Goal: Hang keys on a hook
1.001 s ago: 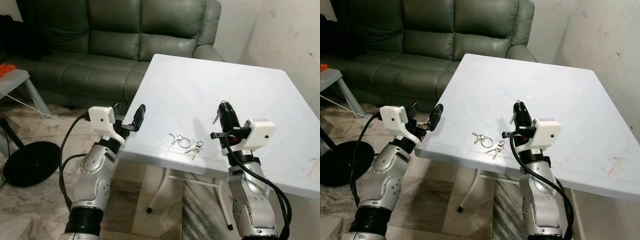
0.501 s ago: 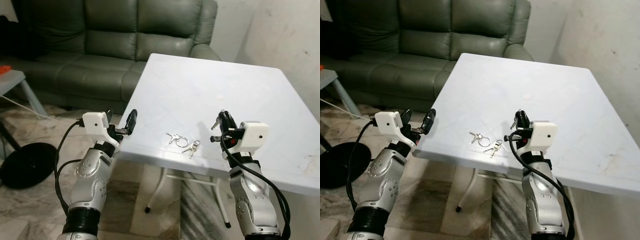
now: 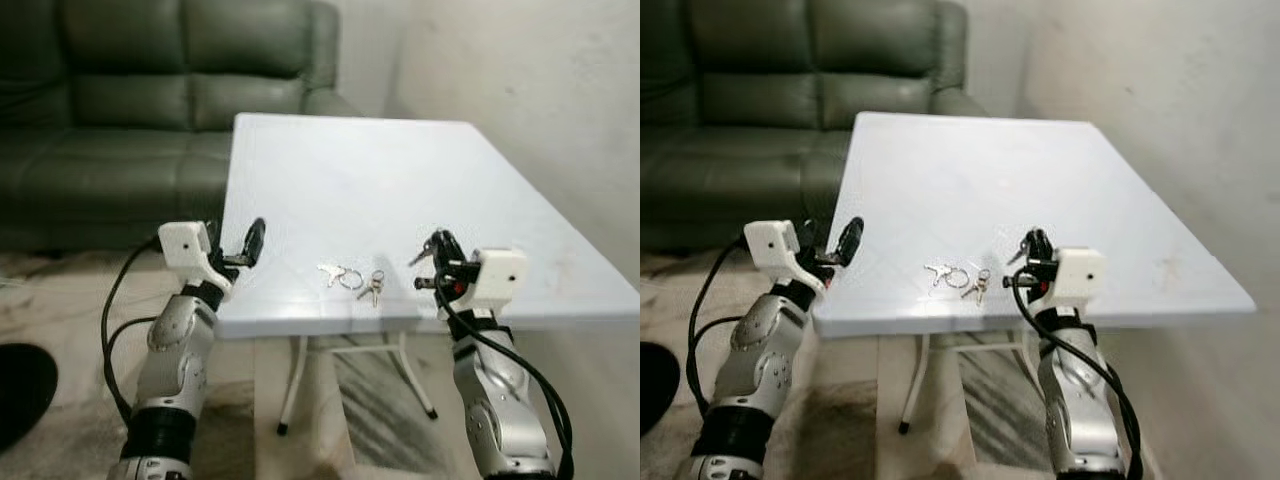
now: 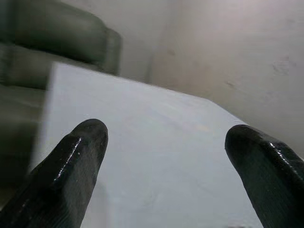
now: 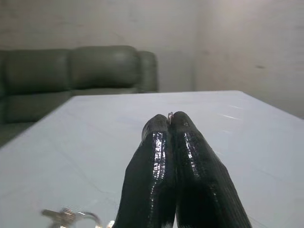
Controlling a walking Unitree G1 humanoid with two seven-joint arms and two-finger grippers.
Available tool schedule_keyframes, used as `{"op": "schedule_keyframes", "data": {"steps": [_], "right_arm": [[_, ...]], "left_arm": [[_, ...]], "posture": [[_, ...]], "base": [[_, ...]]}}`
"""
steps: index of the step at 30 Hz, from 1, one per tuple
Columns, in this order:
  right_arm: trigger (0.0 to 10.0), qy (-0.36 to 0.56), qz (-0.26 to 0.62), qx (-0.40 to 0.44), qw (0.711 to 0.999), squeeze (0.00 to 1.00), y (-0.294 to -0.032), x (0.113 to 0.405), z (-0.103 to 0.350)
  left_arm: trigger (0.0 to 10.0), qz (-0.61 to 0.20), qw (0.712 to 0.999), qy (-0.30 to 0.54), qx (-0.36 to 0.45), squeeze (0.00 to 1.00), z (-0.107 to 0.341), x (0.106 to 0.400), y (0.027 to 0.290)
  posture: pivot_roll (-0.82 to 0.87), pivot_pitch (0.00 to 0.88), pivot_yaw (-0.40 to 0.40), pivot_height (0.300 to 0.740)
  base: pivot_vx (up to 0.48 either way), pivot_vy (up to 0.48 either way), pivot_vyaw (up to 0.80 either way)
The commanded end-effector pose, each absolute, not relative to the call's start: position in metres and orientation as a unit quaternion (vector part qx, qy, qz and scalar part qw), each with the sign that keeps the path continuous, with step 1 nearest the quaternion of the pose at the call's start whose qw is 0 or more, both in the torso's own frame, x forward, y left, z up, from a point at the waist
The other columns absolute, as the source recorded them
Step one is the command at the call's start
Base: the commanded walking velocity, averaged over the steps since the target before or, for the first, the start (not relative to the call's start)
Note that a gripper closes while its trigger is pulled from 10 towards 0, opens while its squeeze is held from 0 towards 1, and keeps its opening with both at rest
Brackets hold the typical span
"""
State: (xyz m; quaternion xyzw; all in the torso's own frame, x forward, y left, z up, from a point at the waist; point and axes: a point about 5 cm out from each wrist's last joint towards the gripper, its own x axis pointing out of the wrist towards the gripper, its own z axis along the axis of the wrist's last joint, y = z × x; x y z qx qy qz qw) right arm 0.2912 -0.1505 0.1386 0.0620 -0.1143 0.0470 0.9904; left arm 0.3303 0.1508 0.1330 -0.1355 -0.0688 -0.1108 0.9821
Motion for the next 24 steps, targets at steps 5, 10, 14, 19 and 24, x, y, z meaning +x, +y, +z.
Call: {"op": "schedule_keyframes", "data": {"steps": [5,10,14,19,24], "right_arm": [[10.0,-0.114,0.029,0.056,0.991,0.0,-0.1596,0.2899,0.1411],[10.0,-0.113,0.029,0.056,0.992,0.0,-0.1596,0.29,0.1414],[10.0,-0.112,0.029,0.056,0.992,0.0,-0.1595,0.2898,0.1414],[10.0,-0.11,0.028,0.056,0.992,0.0,-0.1589,0.2895,0.1412],[10.0,-0.109,0.027,0.056,0.992,0.0,-0.1592,0.2899,0.1413]], "left_arm": [[10.0,-0.112,0.982,-0.051,-0.144,0.0,0.1324,0.3337,0.1417],[10.0,-0.109,0.983,-0.045,-0.141,0.0,0.1306,0.3336,0.1408],[10.0,-0.105,0.984,-0.042,-0.138,0.0,0.1299,0.3335,0.1405],[10.0,-0.101,0.985,-0.041,-0.136,0.0,0.1296,0.333,0.1405],[10.0,-0.1,0.985,-0.042,-0.136,0.0,0.1296,0.333,0.1401]], "posture": [[-0.02,0.0,-0.065,0.74],[-0.02,0.0,-0.065,0.74],[-0.02,0.0,-0.065,0.74],[-0.02,0.0,-0.066,0.74],[-0.02,0.0,-0.067,0.74]], "base": [[0.0,0.0,-0.77],[0.0,0.0,-0.77],[0.0,0.0,-0.77],[0.0,0.0,-0.77],[0.0,0.0,-0.76]]}}
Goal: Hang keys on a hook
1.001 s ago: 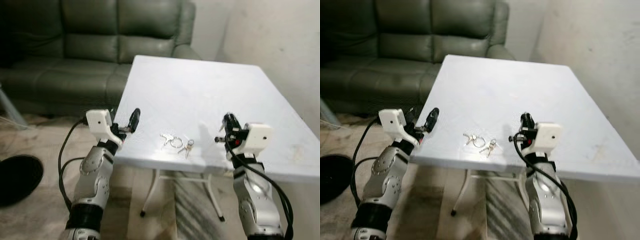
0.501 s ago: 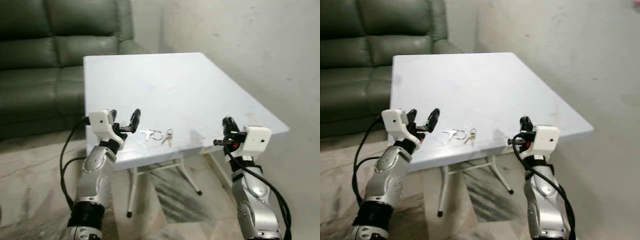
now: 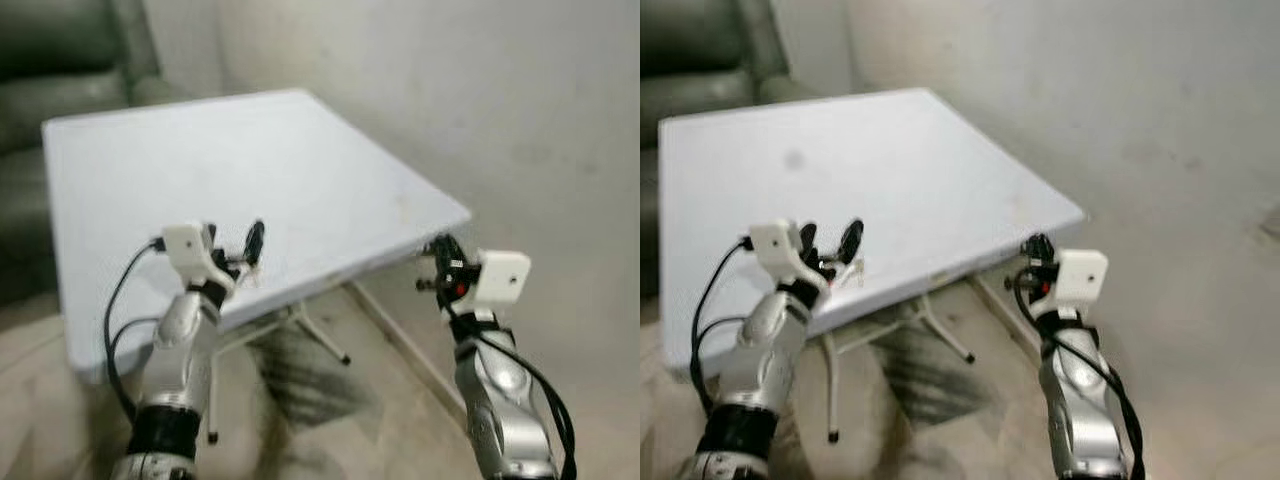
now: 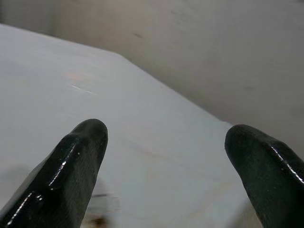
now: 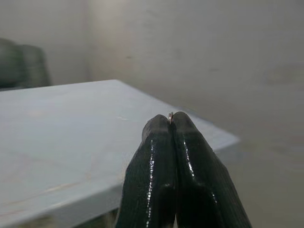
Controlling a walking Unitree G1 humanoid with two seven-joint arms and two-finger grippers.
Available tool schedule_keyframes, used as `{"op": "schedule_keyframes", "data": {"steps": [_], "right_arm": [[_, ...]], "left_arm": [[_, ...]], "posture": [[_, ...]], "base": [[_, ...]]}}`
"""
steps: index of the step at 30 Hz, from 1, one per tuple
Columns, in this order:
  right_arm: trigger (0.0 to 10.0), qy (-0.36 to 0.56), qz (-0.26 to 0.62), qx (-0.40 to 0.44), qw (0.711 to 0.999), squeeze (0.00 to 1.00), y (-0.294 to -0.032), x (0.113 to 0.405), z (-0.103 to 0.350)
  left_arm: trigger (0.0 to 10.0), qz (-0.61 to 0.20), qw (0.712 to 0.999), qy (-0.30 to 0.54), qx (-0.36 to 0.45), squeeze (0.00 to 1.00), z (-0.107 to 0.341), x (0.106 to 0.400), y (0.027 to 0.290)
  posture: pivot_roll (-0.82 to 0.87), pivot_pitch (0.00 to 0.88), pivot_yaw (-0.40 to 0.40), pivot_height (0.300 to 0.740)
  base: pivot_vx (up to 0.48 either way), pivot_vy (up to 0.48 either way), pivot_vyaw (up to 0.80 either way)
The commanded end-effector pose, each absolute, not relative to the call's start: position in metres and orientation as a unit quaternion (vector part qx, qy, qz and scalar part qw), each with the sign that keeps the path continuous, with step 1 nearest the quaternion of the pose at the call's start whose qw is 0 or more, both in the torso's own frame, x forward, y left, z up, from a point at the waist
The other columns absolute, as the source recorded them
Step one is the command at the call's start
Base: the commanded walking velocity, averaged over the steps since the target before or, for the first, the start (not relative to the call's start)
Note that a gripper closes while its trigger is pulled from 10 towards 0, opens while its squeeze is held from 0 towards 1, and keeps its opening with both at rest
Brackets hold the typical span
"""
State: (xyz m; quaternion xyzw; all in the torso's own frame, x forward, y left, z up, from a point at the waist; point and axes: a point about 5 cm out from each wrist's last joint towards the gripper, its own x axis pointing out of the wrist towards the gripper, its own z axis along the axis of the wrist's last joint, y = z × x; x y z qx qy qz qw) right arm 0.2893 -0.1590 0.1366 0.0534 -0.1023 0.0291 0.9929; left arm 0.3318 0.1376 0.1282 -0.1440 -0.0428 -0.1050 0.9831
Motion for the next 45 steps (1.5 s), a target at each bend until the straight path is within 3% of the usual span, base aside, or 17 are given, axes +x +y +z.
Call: {"op": "schedule_keyframes", "data": {"steps": [1,24,32,38,45], "right_arm": [[10.0,-0.109,0.027,0.056,0.992,0.0,-0.159,0.29,0.141],[10.0,-0.106,0.027,0.049,0.993,0.0,-0.16,0.291,0.14],[10.0,-0.088,0.01,0.004,0.996,0.0,-0.186,0.281,0.128],[10.0,-0.062,0.002,-0.022,0.998,0.0,-0.202,0.269,0.114],[10.0,-0.076,-0.003,-0.013,0.997,0.0,-0.197,0.276,0.119]], "left_arm": [[10.0,-0.1,0.985,-0.042,-0.136,0.0,0.13,0.333,0.14],[10.0,-0.107,0.986,-0.044,-0.122,0.0,0.129,0.332,0.137],[10.0,-0.131,0.985,-0.049,-0.103,0.0,0.127,0.324,0.138],[10.0,-0.127,0.989,-0.031,-0.073,0.0,0.115,0.318,0.153],[10.0,-0.119,0.989,-0.04,-0.073,0.0,0.123,0.325,0.157]], "posture": [[-0.02,0.0,-0.067,0.74],[-0.02,0.0,-0.069,0.74],[-0.02,0.0,-0.061,0.74],[-0.03,0.0,-0.051,0.74],[-0.02,0.0,-0.045,0.74]], "base": [[0.0,0.0,-0.76],[0.0,0.0,-0.77],[0.0,0.0,-0.76],[0.0,0.0,-0.76],[0.0,0.0,-0.77]]}}
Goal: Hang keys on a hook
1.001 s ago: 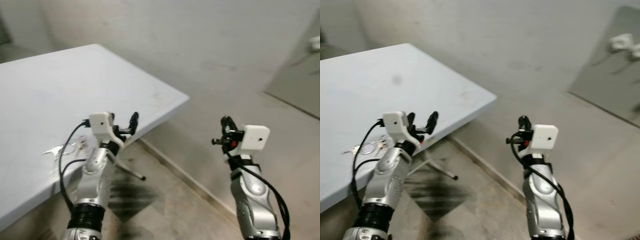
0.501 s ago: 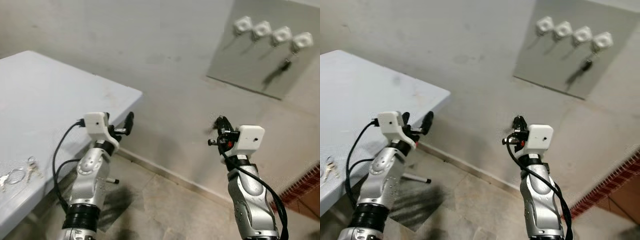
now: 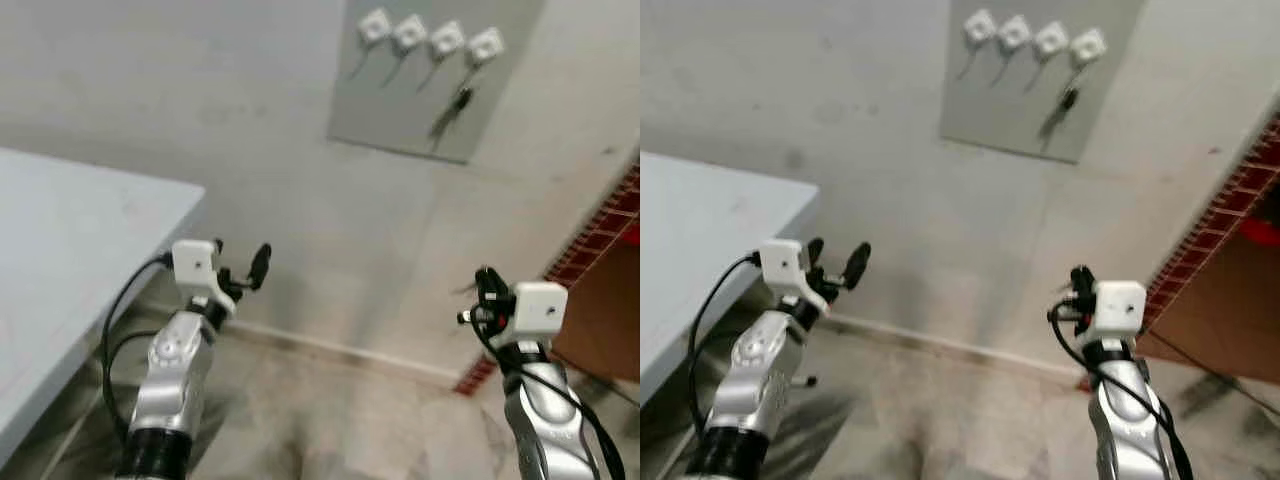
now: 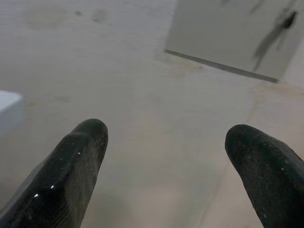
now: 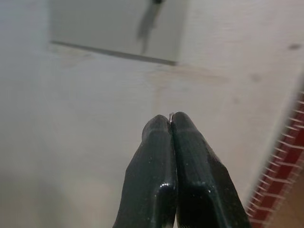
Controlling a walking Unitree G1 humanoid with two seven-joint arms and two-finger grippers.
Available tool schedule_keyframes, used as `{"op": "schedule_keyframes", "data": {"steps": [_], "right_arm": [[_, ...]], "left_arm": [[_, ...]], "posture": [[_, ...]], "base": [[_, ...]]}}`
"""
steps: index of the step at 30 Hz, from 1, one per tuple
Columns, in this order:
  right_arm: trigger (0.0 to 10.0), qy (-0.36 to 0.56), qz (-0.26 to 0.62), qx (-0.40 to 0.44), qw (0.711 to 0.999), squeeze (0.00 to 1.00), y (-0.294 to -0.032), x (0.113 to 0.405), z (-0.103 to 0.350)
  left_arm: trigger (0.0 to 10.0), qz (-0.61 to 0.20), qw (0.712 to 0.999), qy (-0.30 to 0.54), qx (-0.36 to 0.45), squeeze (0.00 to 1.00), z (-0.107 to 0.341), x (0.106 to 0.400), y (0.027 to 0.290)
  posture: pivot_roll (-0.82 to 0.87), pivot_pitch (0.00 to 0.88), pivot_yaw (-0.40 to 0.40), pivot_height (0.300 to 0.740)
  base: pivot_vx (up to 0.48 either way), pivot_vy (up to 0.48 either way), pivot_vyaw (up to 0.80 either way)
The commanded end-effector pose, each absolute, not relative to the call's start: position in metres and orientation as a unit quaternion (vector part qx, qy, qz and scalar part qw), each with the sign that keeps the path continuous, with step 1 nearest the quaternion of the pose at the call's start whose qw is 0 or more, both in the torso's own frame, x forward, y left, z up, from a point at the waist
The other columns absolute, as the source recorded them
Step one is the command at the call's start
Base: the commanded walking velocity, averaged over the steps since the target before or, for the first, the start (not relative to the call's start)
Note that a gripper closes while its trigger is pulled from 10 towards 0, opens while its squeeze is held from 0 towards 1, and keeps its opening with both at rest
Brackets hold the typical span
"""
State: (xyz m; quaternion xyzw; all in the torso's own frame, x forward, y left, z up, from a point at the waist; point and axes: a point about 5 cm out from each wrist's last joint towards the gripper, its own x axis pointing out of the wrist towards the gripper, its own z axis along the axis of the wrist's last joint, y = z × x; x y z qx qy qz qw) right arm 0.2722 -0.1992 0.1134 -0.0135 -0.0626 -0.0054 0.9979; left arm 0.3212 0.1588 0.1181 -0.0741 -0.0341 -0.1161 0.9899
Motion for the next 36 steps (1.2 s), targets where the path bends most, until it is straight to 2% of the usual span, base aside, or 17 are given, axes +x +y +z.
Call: {"op": "schedule_keyframes", "data": {"steps": [1,10,22,36], "right_arm": [[10.0,-0.077,-0.002,-0.012,0.997,0.0,-0.196,0.277,0.12],[10.0,-0.092,-0.006,0.003,0.996,0.0,-0.19,0.281,0.123],[10.0,-0.111,-0.027,0.006,0.993,0.0,-0.194,0.28,0.126],[10.0,-0.12,-0.026,0.011,0.992,0.0,-0.194,0.281,0.132]], "left_arm": [[10.0,-0.119,0.989,-0.041,-0.073,0.0,0.123,0.325,0.156],[10.0,-0.124,0.988,-0.04,-0.078,0.0,0.124,0.328,0.151],[10.0,-0.129,0.987,-0.041,-0.083,0.0,0.129,0.337,0.144],[10.0,-0.115,0.988,-0.028,-0.101,0.0,0.127,0.339,0.143]], "posture": [[-0.02,0.0,-0.045,0.74],[-0.03,0.0,-0.018,0.74],[-0.04,0.0,0.018,0.74],[-0.04,0.0,0.008,0.74]], "base": [[0.0,0.0,-0.76],[0.0,0.0,-0.75],[0.0,0.0,0.0],[0.0,0.0,0.0]]}}
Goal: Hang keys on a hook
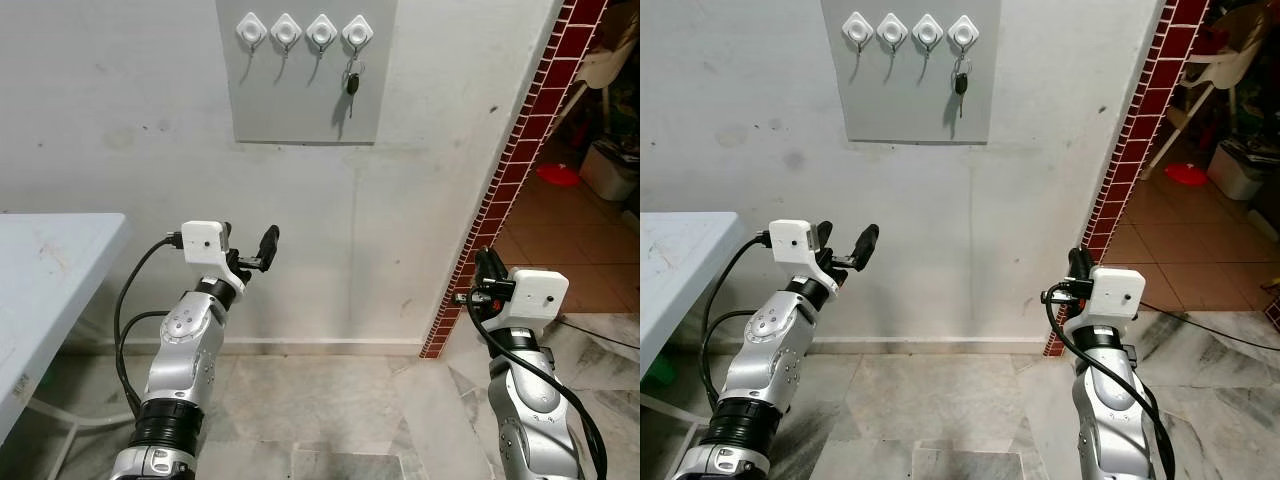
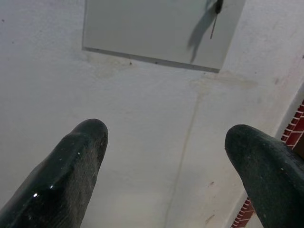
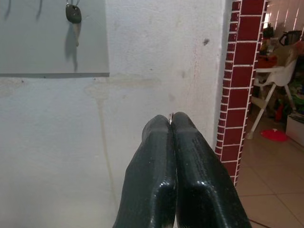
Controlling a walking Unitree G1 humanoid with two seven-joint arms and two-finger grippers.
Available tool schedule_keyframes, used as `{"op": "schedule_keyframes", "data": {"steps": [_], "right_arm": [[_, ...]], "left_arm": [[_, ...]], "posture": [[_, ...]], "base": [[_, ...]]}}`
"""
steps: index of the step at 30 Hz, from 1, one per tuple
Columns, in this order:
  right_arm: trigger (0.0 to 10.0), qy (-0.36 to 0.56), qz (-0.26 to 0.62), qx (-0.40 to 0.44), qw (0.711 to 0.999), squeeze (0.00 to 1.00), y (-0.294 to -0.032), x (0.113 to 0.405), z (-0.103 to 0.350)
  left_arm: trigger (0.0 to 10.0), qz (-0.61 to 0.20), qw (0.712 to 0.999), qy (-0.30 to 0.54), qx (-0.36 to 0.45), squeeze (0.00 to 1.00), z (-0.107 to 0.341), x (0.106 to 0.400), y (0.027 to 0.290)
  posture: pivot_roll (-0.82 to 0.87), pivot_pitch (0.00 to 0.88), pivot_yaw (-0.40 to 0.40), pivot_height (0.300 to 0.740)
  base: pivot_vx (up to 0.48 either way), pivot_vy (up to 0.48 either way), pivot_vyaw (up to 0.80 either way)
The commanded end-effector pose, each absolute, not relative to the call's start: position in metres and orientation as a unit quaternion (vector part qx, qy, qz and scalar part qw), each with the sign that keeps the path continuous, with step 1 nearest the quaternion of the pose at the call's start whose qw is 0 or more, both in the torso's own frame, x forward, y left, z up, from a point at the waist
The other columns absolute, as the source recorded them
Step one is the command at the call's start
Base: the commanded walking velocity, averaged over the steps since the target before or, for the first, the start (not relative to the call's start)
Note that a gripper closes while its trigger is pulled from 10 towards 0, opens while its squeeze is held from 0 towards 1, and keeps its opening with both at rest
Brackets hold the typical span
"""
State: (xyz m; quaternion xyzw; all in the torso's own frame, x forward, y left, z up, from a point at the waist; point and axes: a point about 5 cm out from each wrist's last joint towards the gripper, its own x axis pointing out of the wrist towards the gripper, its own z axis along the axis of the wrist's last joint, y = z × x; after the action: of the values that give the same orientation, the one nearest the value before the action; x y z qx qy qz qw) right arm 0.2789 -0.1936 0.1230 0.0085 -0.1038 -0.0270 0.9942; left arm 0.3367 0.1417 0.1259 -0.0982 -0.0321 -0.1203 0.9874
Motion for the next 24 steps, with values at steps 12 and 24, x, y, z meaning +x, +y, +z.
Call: {"op": "schedule_keyframes", "data": {"steps": [12,24], "right_arm": [[10.0,-0.121,-0.013,0.005,0.993,0.0,-0.1951,0.2807,0.1349],[10.0,-0.117,-0.002,0.001,0.993,0.0,-0.1949,0.2816,0.1355]], "left_arm": [[10.0,-0.114,0.986,-0.032,-0.118,0.0,0.1257,0.3348,0.1406],[10.0,-0.109,0.986,-0.032,-0.126,0.0,0.1245,0.3326,0.1398]], "posture": [[-0.04,0.0,-0.018,0.74],[-0.03,0.0,-0.032,0.74]], "base": [[0.209,0.0,0.0],[0.362,0.0,0.0]]}}
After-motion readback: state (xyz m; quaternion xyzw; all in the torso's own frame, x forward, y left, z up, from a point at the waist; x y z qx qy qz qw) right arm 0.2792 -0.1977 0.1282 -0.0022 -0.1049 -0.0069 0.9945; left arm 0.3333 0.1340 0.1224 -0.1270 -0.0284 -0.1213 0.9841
